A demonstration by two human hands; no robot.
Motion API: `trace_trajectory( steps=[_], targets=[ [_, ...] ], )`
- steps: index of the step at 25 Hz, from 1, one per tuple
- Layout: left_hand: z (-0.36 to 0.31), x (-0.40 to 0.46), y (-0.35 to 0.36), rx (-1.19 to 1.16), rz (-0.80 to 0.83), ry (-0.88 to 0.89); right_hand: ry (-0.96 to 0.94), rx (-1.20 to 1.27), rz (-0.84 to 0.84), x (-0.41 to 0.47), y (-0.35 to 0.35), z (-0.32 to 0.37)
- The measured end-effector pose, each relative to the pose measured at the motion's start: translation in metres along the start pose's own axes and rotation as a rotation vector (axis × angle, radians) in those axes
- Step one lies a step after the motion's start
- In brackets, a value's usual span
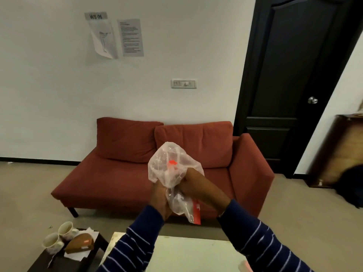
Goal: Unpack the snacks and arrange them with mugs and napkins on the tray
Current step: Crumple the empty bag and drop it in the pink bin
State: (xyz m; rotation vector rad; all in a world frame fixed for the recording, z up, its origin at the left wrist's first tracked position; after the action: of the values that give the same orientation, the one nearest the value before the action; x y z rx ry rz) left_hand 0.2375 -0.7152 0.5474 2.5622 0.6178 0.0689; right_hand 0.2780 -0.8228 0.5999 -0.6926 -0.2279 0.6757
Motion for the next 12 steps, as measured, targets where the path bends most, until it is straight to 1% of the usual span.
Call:
trace_trajectory(
  steps=[1, 2, 4, 5, 6, 8, 9, 10, 11, 12],
  targets=[
    [-0.002, 0.001, 0.004, -0.001, -0.035, -0.050, -0.034, -0.045, -0.092, -0.007, -0.002, 0.000],
    [-0.008, 0.003, 0.006, -0.015, -0.030, -0.090, -0.090, -0.024, -0.212, -0.016, -0.004, 0.000],
    [-0.027, 0.007, 0.004, -0.159, 0.010, -0.124, -0.258, 0.038, -0.474, -0.033, -0.002, -0.006],
    [-0.037, 0.007, 0.003, -0.237, 0.008, -0.132, -0.335, 0.020, -0.571, -0.037, 0.002, -0.008],
    [-0.044, 0.007, -0.003, -0.252, 0.024, -0.119, -0.387, 0.021, -0.602, -0.037, 0.009, -0.008],
    [-0.043, 0.005, -0.006, -0.101, 0.101, -0.080, -0.406, 0.079, -0.529, -0.027, 0.027, 0.002],
    [-0.038, 0.002, -0.006, -0.004, 0.149, -0.019, -0.402, 0.095, -0.518, -0.021, 0.036, 0.010],
    [-0.036, -0.005, -0.003, 0.008, 0.212, 0.092, -0.396, 0.135, -0.522, -0.016, 0.042, 0.018],
    [-0.038, -0.010, -0.001, -0.091, 0.231, 0.174, -0.383, 0.178, -0.544, -0.012, 0.045, 0.027],
    [-0.042, -0.013, 0.001, -0.197, 0.236, 0.162, -0.379, 0.207, -0.598, -0.009, 0.045, 0.034]
  ],
)
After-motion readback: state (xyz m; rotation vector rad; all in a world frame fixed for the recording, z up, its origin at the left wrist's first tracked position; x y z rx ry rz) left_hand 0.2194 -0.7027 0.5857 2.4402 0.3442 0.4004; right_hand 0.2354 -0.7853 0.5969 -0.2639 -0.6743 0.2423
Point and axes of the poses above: each hand's wrist, its own x-axis towards the middle knuckle, its own y-axis out of the palm, z = x × y, the point moved 1 cm from there along x, towards the middle knuckle, and after that the axes turned 8 degrees about y, right-handed, at the moved point
